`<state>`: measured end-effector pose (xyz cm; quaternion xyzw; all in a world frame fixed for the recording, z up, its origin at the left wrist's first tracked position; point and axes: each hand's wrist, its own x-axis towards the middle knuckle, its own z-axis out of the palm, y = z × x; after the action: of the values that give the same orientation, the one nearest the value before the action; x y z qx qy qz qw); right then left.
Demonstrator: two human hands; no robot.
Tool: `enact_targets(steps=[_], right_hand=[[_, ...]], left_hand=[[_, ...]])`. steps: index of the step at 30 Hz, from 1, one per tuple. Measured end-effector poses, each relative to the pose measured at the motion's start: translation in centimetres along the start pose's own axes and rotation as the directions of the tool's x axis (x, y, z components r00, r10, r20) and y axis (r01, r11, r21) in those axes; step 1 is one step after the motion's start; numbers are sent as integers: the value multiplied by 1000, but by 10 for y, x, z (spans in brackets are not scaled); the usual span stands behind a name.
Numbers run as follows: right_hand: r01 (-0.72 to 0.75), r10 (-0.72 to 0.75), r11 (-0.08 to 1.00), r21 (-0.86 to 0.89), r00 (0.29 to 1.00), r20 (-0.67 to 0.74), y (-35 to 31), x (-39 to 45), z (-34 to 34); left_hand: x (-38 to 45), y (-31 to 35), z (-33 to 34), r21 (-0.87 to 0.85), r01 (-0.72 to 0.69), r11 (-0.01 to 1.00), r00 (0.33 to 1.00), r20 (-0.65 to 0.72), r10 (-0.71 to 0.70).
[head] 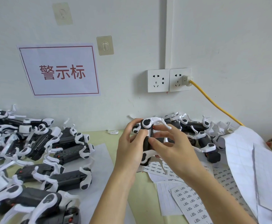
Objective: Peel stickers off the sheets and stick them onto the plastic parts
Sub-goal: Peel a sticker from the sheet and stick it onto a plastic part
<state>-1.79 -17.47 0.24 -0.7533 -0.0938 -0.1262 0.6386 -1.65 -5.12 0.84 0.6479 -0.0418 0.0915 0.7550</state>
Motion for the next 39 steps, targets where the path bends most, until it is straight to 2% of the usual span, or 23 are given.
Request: enact_targets(steps=[4, 12, 17, 25, 30, 32, 34, 36, 39], right_hand=[[-19, 19, 999, 26, 1000, -15, 2, 1, -1], [-24, 28, 989, 148, 999, -22, -1, 1, -4], [-14, 30, 980, 199, 997, -78, -2, 2, -2], [-100, 85, 933, 346, 995, 59, 0, 5, -13], [-118, 67, 938, 326, 984, 162, 1, 9, -24], [-107, 42, 948, 298, 975, 218, 0, 9, -29], [-92, 46, 965, 246, 982, 185, 2, 10, -32], [-72, 54, 966, 249, 995, 78, 3, 11, -33], [14, -20, 977, 211, 1000, 23, 2, 10, -36]], left_hand=[[0, -1, 3, -23, -4, 1000, 1000, -19, 4], [1, -3, 4, -17, -87, 996, 996, 30, 88], [3, -5, 5, -86, -97, 992, 992, 75, 104], [4, -7, 5, -97, -91, 991, 994, 51, 96], [6, -8, 5, -140, -59, 988, 998, 26, 63], [4, -8, 5, -102, -94, 990, 995, 30, 97], [2, -8, 6, -47, -138, 989, 990, 22, 139], [1, -9, 7, -20, -166, 986, 986, 30, 167], [1, -10, 6, 26, -193, 981, 978, 88, 190]])
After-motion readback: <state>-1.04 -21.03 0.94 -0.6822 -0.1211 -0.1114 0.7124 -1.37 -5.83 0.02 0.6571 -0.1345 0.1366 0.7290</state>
